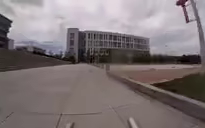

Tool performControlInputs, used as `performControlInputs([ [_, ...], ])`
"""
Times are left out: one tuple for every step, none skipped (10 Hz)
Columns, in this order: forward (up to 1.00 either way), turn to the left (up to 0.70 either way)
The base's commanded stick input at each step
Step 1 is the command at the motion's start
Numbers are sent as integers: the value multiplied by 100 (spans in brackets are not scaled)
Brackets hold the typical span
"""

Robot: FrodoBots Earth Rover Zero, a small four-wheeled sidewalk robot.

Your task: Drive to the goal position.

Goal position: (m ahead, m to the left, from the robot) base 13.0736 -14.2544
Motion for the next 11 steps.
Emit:
performControlInputs([
  [100, 0],
  [100, 0],
  [100, 0],
  [100, 0],
  [100, 0],
  [100, 0],
  [100, 0],
  [100, 0],
  [100, 0],
  [100, 0],
  [100, 0],
])
